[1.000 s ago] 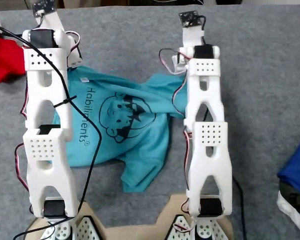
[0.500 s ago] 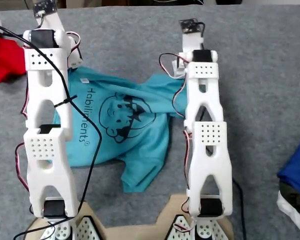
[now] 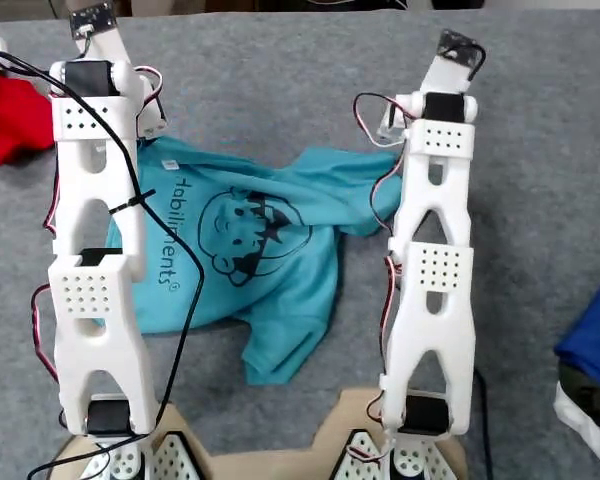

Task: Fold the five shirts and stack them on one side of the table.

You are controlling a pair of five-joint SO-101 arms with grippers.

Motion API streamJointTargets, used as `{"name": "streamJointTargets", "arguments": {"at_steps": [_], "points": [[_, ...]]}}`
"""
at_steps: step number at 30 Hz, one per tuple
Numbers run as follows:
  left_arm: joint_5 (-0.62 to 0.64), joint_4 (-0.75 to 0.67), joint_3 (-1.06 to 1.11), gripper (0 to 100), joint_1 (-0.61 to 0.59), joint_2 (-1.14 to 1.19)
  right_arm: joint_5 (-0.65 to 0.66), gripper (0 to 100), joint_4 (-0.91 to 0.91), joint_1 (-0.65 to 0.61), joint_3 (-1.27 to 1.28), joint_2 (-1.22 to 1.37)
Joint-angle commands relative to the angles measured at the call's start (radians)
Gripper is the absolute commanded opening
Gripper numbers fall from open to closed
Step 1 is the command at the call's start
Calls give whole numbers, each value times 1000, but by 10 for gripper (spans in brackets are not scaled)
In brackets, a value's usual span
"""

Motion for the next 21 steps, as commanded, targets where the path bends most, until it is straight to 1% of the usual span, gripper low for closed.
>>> {"name": "streamJointTargets", "arguments": {"at_steps": [1, 7, 10, 14, 21], "points": [[3, 9, -9, 20, -2, -7, -72, 153, -84, -31, 77, -19], [3, 9, -9, 20, -2, -7, -175, 153, -44, -31, 91, -19], [3, 9, -9, 20, -2, -7, -189, 153, -43, -36, 93, -19], [3, 9, -9, 20, -2, -7, -241, 153, -3, -45, 90, -25], [-2, 9, -9, 20, -3, -7, -255, 153, 14, -79, 90, -25]]}}
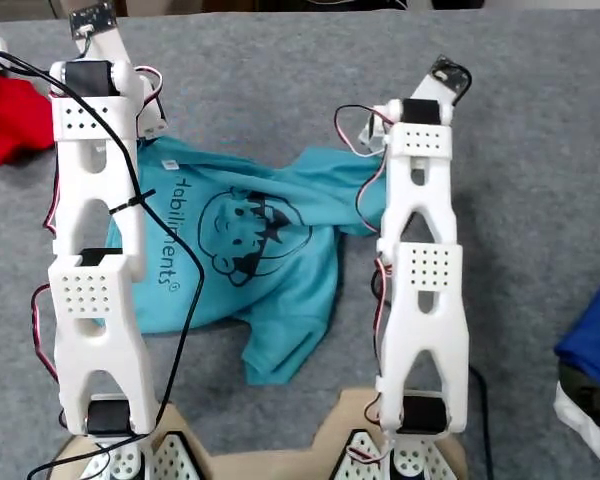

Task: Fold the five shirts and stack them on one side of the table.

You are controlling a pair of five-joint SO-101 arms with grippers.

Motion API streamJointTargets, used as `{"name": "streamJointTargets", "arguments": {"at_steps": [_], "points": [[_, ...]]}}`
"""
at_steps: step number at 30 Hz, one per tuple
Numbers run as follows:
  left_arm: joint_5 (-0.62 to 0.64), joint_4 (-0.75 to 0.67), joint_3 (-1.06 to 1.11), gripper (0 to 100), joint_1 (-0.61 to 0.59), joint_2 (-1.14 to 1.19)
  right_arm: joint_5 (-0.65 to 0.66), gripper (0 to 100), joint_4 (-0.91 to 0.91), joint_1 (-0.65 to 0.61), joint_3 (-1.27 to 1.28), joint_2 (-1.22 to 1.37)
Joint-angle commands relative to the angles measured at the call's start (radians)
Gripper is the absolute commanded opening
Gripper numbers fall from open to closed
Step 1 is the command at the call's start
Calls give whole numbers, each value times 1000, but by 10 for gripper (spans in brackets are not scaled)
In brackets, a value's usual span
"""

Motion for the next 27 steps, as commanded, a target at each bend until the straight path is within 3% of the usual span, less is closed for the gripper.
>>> {"name": "streamJointTargets", "arguments": {"at_steps": [1, 4, 8, 15, 20, 27], "points": [[-2, 9, -9, 20, -5, -7, -12, 152, 8, -19, -2, -25], [-3, 9, -9, 20, -9, -7, -12, 131, 8, -21, -2, -21], [-3, 9, -9, 20, -9, -7, -5, 3, -9, -16, -1, -18], [-3, 9, -9, 20, -9, -7, 0, 5, -21, -12, -7, -24], [3, 8, -26, 20, -6, -18, 74, 5, -21, -10, -133, -19], [52, 8, -321, 20, -8, -21, 212, 5, -25, 19, -343, -71]]}}
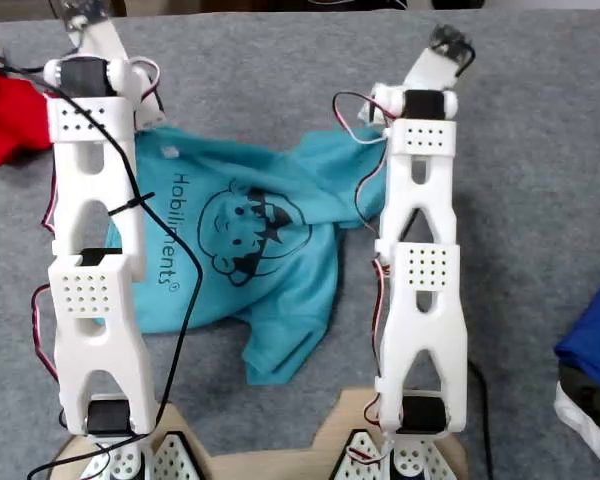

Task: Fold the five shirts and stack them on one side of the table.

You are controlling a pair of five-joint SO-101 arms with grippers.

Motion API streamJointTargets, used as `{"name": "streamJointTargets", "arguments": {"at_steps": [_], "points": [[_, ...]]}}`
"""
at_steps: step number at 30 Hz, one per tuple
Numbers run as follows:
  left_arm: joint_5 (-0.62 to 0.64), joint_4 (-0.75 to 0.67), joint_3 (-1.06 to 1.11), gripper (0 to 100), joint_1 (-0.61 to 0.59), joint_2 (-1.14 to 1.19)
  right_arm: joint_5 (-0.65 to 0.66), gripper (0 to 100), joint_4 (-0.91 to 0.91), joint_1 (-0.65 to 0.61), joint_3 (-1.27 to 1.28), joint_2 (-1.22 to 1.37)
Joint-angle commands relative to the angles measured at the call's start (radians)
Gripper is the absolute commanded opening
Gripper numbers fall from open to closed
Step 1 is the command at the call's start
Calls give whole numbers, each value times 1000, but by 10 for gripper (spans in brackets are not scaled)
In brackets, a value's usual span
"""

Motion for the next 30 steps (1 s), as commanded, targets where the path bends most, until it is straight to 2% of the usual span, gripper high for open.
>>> {"name": "streamJointTargets", "arguments": {"at_steps": [1, 4, 9, 16, 24, 30], "points": [[15, 8, -221, 20, -5, -21, 87, 5, -20, 27, -64, -101], [11, 8, -338, 20, -5, -22, 161, 5, -26, 35, -76, -173], [11, 9, -315, 20, -37, -117, 247, 5, -74, 47, -76, -340], [0, 11, -244, 20, -55, -246, 273, 5, -20, 30, -74, -607], [-9, 12, 40, 20, -48, -581, 324, 5, 144, 2, -73, -912], [-11, 12, 321, 20, -55, -892, 330, 5, 158, 2, -70, -1135]]}}
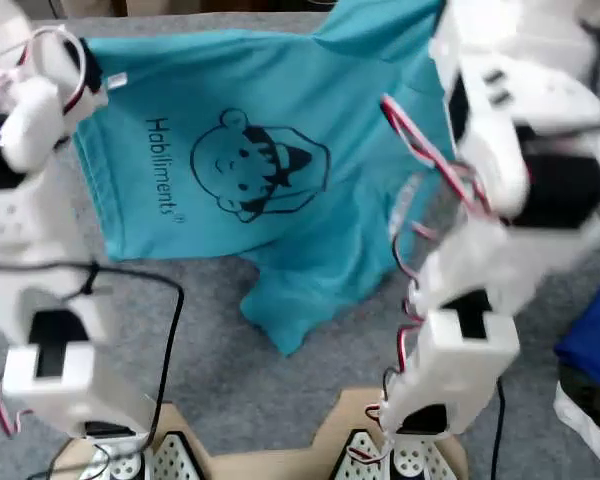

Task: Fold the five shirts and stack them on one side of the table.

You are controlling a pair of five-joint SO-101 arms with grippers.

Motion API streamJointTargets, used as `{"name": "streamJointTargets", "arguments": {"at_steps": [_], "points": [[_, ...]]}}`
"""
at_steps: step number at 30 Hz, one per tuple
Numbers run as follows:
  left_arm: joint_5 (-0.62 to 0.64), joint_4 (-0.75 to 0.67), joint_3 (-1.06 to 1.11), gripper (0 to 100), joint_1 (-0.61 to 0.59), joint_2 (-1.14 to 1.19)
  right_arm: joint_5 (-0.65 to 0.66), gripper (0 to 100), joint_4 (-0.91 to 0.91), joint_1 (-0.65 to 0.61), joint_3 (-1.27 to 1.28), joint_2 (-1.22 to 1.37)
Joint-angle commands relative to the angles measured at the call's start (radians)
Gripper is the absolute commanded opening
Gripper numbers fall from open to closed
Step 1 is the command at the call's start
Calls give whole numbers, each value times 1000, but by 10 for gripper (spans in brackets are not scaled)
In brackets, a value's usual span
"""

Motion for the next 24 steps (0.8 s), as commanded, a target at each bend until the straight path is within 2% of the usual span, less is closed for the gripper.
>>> {"name": "streamJointTargets", "arguments": {"at_steps": [1, 11, 20, 24], "points": [[-6, 12, 149, 20, -9, -220, 12, 5, -5, -12, -33, -160], [-43, 11, 419, 20, -9, -674, 12, 5, -123, -12, -31, -383], [-44, 9, 453, 20, -9, -828, 12, 5, -167, -12, -31, -469], [-86, 9, 462, 20, -9, -860, 9, 5, -163, -16, -15, -464]]}}
